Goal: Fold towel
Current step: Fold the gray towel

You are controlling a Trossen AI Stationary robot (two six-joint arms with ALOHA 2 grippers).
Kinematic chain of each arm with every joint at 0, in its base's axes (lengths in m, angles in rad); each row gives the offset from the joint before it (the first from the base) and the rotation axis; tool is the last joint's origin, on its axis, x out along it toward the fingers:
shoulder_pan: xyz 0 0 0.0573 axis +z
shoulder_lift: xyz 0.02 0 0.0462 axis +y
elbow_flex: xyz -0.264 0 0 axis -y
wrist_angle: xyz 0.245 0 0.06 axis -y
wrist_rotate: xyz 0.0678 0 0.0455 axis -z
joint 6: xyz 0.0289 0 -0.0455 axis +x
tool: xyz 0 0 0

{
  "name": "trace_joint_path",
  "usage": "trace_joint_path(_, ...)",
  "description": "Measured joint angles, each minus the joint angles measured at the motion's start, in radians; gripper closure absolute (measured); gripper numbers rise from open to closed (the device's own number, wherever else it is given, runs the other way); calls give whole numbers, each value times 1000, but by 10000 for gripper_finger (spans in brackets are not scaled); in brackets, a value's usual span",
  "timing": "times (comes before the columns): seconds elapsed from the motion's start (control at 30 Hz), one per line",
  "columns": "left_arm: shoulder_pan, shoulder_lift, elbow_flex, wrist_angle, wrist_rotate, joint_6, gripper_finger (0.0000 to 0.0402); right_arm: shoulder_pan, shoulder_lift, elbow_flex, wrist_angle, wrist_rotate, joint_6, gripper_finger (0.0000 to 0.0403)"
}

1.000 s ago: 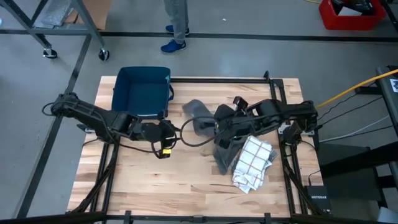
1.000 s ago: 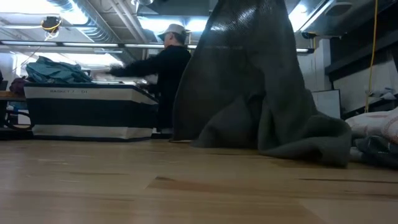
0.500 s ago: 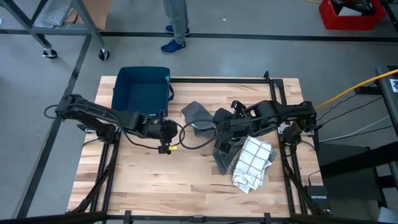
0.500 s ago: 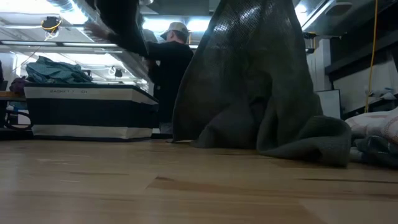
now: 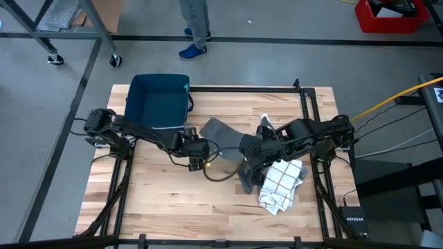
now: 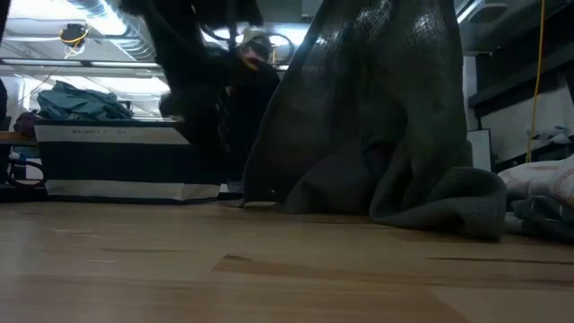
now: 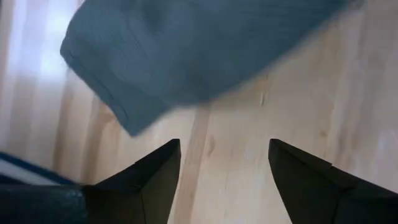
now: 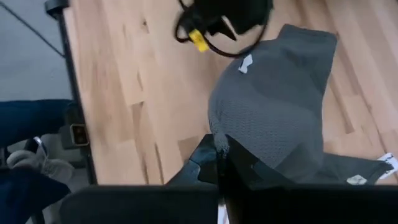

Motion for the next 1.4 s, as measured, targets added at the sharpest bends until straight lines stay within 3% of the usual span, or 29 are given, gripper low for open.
trace_joint_path(0.2,2,77,0,76,-3,-56,167,51,0,0,-2,-47,45,400)
trace_joint_path(0.67,-15,82,0,267,31,-110,166,104,0,0,-4,-69,82,400)
trace_joint_path(0.83,-14,111,0,286,30,-173,166,102,0,0,-4,-78,82,400)
trace_joint_path(1.03,-48,181,0,264,99,-181,166,102,0,0,-4,-77,83,401)
trace_joint_path(1.4,-84,219,3,279,-26,-46,166,102,0,0,-4,-84,83,400)
